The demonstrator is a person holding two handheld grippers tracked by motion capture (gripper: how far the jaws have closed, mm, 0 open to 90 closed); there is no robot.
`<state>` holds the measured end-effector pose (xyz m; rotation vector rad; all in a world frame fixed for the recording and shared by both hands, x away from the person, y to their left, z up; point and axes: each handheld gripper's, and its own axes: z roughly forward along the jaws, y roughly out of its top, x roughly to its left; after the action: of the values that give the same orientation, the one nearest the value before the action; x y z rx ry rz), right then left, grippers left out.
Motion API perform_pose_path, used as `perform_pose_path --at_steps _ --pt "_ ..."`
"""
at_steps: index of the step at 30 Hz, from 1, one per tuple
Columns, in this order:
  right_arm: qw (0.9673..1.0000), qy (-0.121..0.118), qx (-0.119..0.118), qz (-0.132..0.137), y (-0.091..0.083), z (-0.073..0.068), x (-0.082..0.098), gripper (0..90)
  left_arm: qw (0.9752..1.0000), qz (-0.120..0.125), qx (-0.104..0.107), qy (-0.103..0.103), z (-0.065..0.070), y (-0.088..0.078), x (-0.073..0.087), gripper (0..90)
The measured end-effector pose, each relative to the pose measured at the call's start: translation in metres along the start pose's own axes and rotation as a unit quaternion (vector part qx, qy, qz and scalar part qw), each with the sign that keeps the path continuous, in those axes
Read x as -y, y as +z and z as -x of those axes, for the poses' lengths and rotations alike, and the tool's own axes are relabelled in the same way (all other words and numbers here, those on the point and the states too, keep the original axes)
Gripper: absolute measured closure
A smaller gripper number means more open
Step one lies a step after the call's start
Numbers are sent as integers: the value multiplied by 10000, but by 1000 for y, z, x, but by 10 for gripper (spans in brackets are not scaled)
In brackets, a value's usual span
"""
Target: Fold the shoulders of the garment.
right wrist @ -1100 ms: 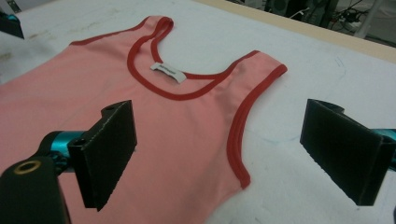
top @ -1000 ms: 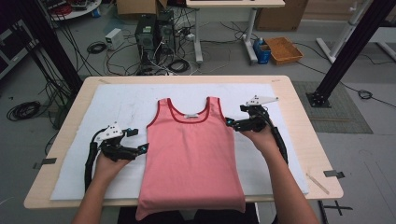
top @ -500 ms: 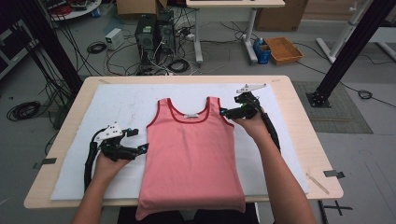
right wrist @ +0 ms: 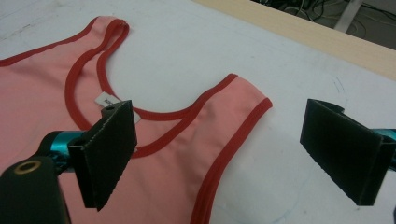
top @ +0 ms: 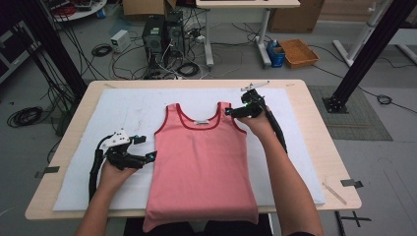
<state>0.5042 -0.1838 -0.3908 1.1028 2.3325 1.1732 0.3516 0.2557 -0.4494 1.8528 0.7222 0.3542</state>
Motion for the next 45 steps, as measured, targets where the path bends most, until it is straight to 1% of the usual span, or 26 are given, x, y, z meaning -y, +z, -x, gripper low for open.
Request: perform_pose_path --at_steps 1,2,3,4,6,10,15,17,18,20,23,26,27,28,29,30,31,33,34,35,37,39,40,42,43,45 --pt "10000 24 14 -27 3 0 -2 104 10000 0 7 8 0 0 0 172" --pt "10000 1 36 2 5 2 -3 104 10000 1 12 19 0 0 0 172" --pt "10000 64 29 4 8 3 -4 104 10000 -4 8 23 0 0 0 172" --pt "9999 113 46 -51 12 4 -5 104 10000 -6 7 39 0 0 0 172" --pt "9998 135 50 -120 19 5 -7 104 10000 -8 -6 43 1 0 0 172" --pt "9997 246 28 -60 34 6 -7 104 10000 -5 3 8 0 0 0 172" --pt "9986 410 137 -289 53 11 -7 104 10000 -11 6 6 0 0 0 172" --pt "9983 423 192 -348 60 14 -10 104 10000 -22 24 43 0 0 0 172" --pt "9978 482 263 -358 62 15 -10 104 10000 -26 31 61 0 0 0 172" --pt "9966 624 321 -434 67 18 -11 104 10000 -42 23 71 1 1 0 172" --pt "9955 666 384 -551 75 21 -11 104 10000 -61 28 69 0 1 0 172" --pt "9952 696 381 -581 80 20 -12 104 10000 -49 21 48 1 1 0 172" --pt "9952 669 369 -606 86 18 -11 250 10000 -65 25 69 1 1 0 172" --pt "9954 647 341 -615 87 18 -10 299 9999 -68 26 70 1 1 0 172" --pt "9954 640 355 -620 89 17 -10 317 9999 -70 25 76 0 1 -1 172" --pt "9954 640 355 -620 89 17 -10 317 9999 -70 25 76 0 1 -1 172" --pt "9949 638 428 -660 92 17 -7 424 10000 -48 25 58 0 1 0 172" --pt "9946 589 544 -665 91 17 -7 502 10000 -39 22 30 1 1 0 172" --pt "9945 584 557 -671 90 17 -7 568 10000 -39 21 21 0 1 0 172" --pt "9949 553 483 -689 89 17 -7 639 10000 -44 27 20 0 1 0 172" --pt "9952 565 395 -696 88 18 -7 666 10000 -54 23 32 0 1 0 172" --pt "9954 525 353 -715 88 17 -7 732 10000 -85 0 41 0 2 -1 172" --pt "9958 475 297 -724 87 17 -7 756 10000 -91 3 41 1 2 -1 172" --pt "9961 378 285 -747 86 16 -8 808 10000 -91 -2 38 1 2 -1 172" --pt "9965 310 259 -735 85 15 -9 820 10000 -75 -16 22 0 1 -1 172" --pt "9970 205 298 -686 81 13 -10 824 10000 -61 1 -5 0 1 0 172"
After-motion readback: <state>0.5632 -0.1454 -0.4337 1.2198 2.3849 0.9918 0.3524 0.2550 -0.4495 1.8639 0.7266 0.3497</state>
